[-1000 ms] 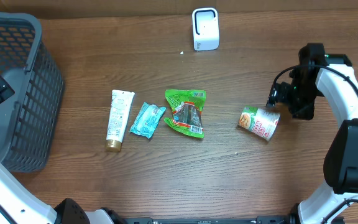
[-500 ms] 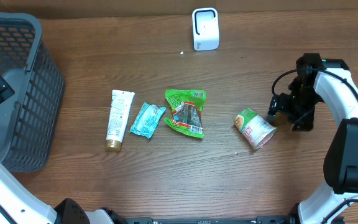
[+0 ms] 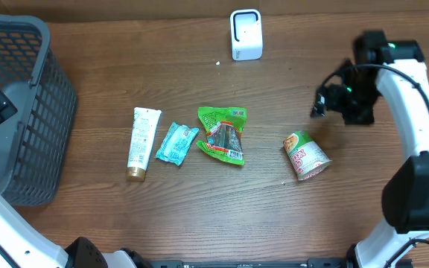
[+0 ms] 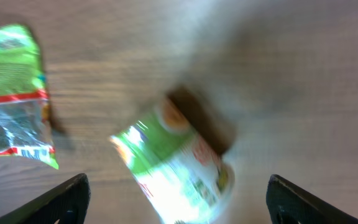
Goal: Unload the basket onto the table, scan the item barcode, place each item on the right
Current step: 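Lower the right gripper over the cup and grasp its rim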
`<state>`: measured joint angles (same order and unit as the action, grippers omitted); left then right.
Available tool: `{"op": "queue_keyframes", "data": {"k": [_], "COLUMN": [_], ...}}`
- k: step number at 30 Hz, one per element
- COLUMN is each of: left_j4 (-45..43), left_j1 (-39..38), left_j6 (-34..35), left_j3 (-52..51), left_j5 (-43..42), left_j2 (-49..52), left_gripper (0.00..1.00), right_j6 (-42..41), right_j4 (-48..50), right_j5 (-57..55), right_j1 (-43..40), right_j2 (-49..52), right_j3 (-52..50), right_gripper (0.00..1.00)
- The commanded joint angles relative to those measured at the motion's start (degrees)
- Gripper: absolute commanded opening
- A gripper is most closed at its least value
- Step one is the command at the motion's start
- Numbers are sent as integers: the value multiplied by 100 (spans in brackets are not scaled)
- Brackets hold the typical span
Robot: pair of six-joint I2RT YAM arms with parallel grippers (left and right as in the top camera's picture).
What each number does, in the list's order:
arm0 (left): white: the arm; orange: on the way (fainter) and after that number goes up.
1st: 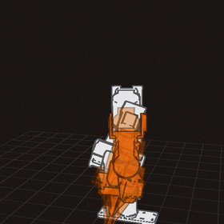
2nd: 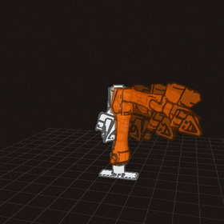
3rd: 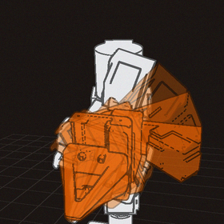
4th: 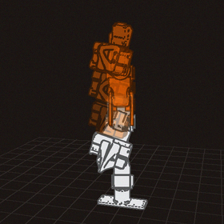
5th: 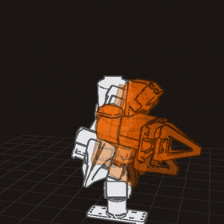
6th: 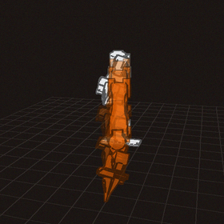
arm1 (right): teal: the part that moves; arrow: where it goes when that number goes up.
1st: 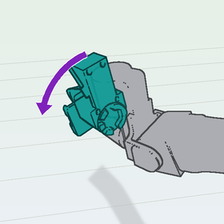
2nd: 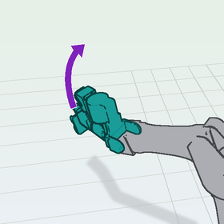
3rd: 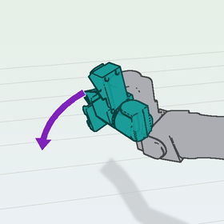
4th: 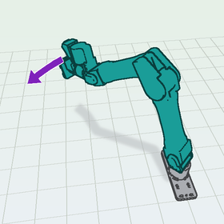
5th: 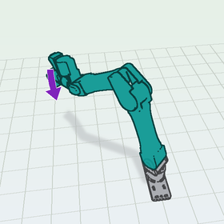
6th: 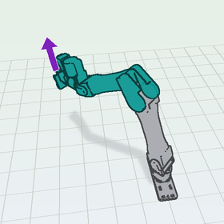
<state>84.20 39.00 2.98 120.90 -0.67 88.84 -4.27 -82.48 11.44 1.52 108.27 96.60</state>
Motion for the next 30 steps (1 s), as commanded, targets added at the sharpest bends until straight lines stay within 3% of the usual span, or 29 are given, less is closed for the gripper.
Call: {"op": "queue_keyframes", "data": {"k": [1,10,17,22,30], "left_j4": [-15,-15,-15,-15,-15], "left_j1": [-2,-2,-2,-2,-2], "left_j6": [42,42,42,42,42], "left_j3": [70,70,70,70,70], "left_j5": [-26,-26,-26,-26,-26], "left_j2": [-39,-39,-39,-39,-39], "left_gripper": [100,100,100,100,100], "right_j6": [376,514,577,1145,1244], "right_j4": [87,116,396,612,1091], "right_j5": [-756,-2057,-1952,-1325,-1858], "right_j1": [752,1888,1899,1899,1899], "right_j2": [-96,-85,-85,-85,-83], "right_j3": [168,-695,-1329,-1587,-2055], "right_gripper": [91,96,95,96,97]}}
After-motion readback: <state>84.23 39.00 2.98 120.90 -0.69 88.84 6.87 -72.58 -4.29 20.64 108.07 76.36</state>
